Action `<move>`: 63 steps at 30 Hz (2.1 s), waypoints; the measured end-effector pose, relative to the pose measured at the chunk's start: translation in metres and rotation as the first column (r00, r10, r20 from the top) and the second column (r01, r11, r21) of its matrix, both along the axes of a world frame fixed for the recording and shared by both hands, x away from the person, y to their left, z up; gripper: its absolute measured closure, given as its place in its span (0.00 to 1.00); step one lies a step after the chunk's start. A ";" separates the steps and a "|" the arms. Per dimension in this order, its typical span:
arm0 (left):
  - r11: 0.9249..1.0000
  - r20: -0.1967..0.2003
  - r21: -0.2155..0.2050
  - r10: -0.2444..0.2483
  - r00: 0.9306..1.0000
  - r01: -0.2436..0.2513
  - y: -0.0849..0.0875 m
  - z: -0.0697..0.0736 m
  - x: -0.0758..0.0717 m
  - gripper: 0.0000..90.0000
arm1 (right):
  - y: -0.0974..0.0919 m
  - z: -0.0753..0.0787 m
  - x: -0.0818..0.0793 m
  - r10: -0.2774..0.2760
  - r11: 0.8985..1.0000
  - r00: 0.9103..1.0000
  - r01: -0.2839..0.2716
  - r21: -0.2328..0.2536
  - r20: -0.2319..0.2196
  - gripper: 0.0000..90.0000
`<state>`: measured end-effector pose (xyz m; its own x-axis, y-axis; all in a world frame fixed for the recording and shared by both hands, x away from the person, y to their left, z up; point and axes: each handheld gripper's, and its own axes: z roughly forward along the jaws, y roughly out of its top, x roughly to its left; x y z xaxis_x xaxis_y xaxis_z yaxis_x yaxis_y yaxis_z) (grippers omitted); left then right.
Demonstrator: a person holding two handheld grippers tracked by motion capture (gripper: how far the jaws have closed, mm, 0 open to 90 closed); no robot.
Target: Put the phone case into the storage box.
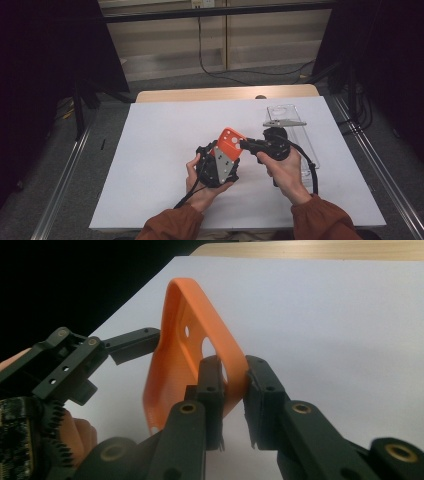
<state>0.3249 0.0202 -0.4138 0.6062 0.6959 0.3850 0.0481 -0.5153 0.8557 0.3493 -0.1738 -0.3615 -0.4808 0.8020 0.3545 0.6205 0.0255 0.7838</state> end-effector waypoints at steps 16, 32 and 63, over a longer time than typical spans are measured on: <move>0.989 -0.096 -0.145 -0.041 0.994 0.027 0.009 0.002 0.012 0.06 | 0.007 0.009 -0.003 0.018 0.999 0.996 -0.015 -0.034 0.084 0.90; 0.962 -0.195 -0.273 -0.036 0.980 -0.018 0.062 0.012 0.020 0.04 | -0.032 0.023 0.006 -0.052 0.998 0.987 0.055 -0.015 0.153 0.91; 0.913 -0.138 -0.405 -0.005 0.990 -0.052 0.169 -0.003 -0.005 0.02 | -0.079 0.039 0.009 -0.096 0.989 0.960 0.123 -0.085 0.262 0.91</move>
<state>0.3200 0.1894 -0.4164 0.6136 0.7894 -0.0176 0.1840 -0.1214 0.9754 0.3588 -0.2526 -0.3221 -0.4524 0.8797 0.1465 0.4020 0.0545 0.9140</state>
